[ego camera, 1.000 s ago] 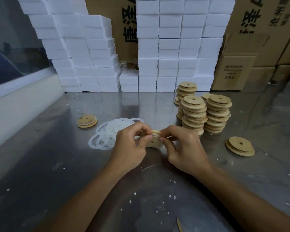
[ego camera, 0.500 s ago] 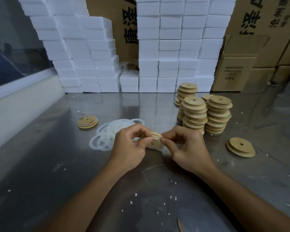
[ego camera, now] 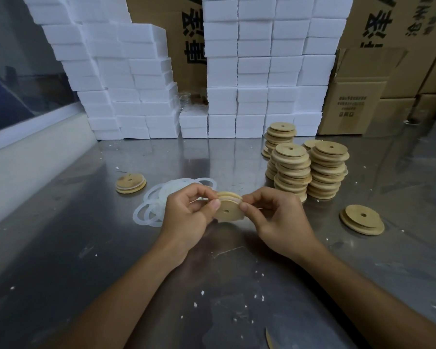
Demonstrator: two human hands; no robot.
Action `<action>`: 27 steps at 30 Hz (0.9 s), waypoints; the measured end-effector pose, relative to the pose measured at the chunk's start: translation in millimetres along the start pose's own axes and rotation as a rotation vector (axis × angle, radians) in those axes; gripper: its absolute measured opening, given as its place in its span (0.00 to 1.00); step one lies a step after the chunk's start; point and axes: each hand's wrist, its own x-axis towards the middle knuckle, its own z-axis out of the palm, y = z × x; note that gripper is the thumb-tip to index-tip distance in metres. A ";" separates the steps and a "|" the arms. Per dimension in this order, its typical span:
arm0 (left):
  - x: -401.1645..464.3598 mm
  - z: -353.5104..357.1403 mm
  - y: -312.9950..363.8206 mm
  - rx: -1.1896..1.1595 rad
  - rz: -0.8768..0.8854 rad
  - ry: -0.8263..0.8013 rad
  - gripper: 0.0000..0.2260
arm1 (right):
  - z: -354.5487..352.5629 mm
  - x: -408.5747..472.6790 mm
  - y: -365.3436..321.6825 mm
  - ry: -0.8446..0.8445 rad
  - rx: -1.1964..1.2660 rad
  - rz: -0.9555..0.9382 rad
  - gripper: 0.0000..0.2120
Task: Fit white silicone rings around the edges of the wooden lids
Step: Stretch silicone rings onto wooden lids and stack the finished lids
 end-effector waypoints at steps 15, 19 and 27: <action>-0.2 0.4 -0.9 -0.127 -0.075 -0.053 0.14 | 1.4 -3.1 -1.4 -0.003 0.007 -0.018 0.02; 1.9 0.2 -2.3 0.218 0.245 -0.069 0.13 | 0.4 -4.2 -5.1 -0.028 -0.112 -0.175 0.02; -0.5 6.1 -6.3 0.442 0.454 -0.081 0.12 | 3.7 -4.6 -3.9 -0.116 -0.379 -0.171 0.03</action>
